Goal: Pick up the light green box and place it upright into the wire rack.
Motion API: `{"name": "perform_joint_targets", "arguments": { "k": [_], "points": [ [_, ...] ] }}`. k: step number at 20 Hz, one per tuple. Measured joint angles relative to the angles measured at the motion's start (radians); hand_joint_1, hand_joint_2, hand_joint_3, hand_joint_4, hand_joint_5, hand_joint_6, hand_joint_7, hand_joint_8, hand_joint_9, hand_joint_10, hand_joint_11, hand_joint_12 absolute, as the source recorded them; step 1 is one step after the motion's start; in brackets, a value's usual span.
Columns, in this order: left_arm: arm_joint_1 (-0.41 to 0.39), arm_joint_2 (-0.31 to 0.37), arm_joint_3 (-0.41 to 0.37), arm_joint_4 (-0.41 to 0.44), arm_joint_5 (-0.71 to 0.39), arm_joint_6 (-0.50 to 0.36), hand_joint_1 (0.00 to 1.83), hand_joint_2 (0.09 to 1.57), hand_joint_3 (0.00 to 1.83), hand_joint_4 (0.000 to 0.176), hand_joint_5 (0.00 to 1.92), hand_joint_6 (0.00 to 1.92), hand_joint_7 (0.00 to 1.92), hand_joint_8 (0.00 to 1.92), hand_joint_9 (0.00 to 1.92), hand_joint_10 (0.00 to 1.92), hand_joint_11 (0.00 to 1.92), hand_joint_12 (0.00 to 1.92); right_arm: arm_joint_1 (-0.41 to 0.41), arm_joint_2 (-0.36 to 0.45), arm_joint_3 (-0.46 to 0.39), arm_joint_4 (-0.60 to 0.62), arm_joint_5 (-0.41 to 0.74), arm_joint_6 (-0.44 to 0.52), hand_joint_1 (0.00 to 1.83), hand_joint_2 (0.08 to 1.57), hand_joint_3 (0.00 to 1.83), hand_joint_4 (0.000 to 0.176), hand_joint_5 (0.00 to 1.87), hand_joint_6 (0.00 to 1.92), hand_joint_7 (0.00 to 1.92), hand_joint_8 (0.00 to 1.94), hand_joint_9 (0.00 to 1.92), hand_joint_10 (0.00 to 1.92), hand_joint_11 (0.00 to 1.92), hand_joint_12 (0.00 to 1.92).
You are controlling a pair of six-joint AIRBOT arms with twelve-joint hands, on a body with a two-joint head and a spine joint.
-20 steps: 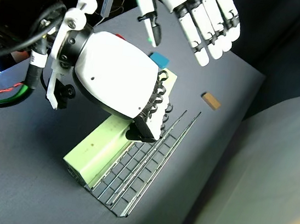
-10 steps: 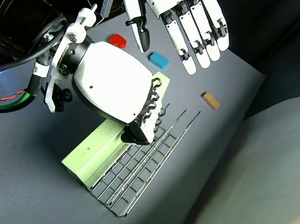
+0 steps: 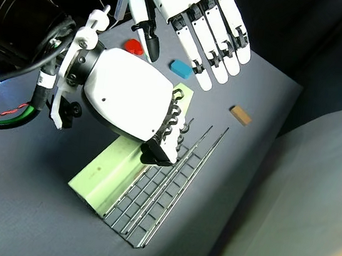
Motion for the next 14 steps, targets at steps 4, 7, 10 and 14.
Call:
{"name": "perform_joint_targets", "arguments": {
  "k": [4,7,10,14],
  "points": [
    [0.000,0.000,-0.007,-0.002,0.007,-0.001,0.12,1.22,0.00,0.000,0.30,0.00,0.26,0.00,0.25,0.00,0.00,0.70,0.000,0.000,0.000,-0.008,0.003,-0.007,0.87,1.14,0.00,0.000,0.51,0.00,0.54,0.01,0.44,0.18,0.14,1.33],
    [0.000,0.000,-0.007,-0.001,0.009,-0.001,0.13,1.22,0.00,0.000,0.30,0.00,0.26,0.00,0.25,0.00,0.00,0.70,0.001,0.027,-0.011,-0.003,0.014,-0.011,0.79,1.10,0.00,0.000,0.46,0.00,0.47,0.00,0.41,0.04,0.06,1.20],
    [0.000,-0.005,-0.007,0.000,0.014,-0.004,0.13,1.22,0.00,0.000,0.30,0.00,0.26,0.00,0.25,0.00,0.00,0.70,0.021,0.081,-0.049,0.003,0.031,-0.014,0.75,1.08,0.00,0.000,0.46,0.00,0.46,0.00,0.39,0.03,0.05,1.19],
    [0.000,-0.018,-0.011,-0.002,0.012,-0.008,0.13,1.22,0.00,0.000,0.30,0.00,0.27,0.01,0.27,0.01,0.00,0.70,0.081,0.219,-0.140,-0.010,0.093,-0.016,0.73,1.05,0.00,0.000,0.47,0.00,0.43,0.00,0.40,0.02,0.07,1.20]
  ]
}}
